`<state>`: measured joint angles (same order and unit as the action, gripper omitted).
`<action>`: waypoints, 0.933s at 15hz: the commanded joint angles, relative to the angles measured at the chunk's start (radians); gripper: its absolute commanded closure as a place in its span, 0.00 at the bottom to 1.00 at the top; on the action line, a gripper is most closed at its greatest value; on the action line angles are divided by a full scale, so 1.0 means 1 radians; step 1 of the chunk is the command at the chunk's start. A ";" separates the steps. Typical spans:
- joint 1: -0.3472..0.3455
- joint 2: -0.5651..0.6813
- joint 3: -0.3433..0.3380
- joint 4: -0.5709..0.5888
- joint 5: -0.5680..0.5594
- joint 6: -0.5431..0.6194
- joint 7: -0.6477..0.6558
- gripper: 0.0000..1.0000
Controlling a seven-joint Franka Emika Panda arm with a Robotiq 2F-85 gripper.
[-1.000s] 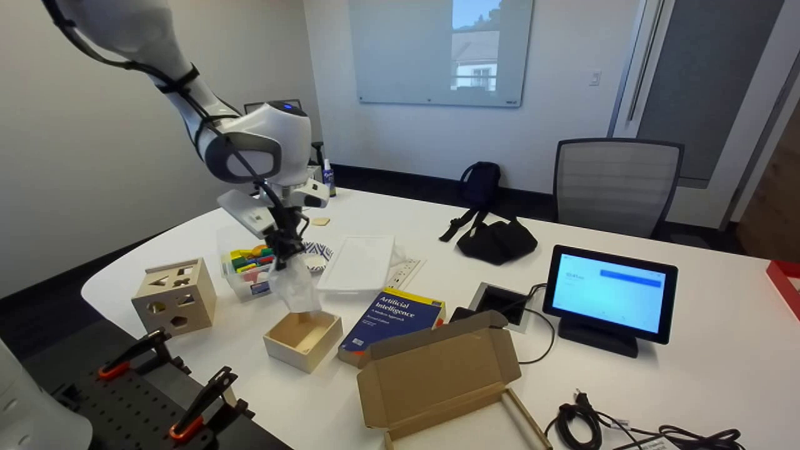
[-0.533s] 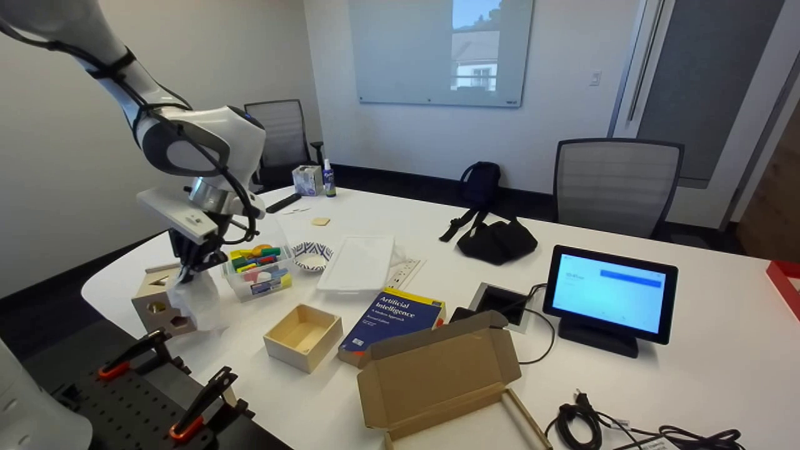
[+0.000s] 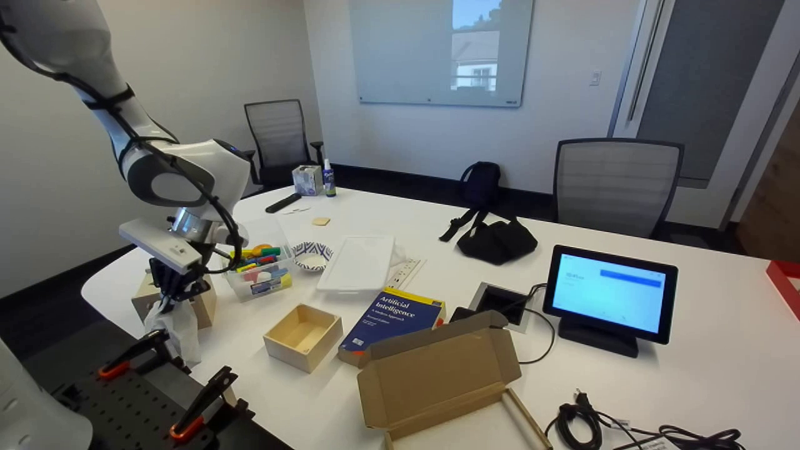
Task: Use the white napkin to wipe the blue book.
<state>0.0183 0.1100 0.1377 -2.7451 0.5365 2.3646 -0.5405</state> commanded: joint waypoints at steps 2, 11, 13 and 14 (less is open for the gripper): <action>0.016 0.102 0.042 0.018 0.115 0.136 -0.034 1.00; -0.030 0.256 0.115 0.076 0.151 0.280 -0.035 0.65; -0.046 0.249 0.120 0.074 0.146 0.295 -0.028 0.50; -0.059 0.237 0.124 0.072 0.149 0.291 -0.031 0.43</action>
<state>0.0016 0.3634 0.2319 -2.6730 0.6707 2.6386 -0.5663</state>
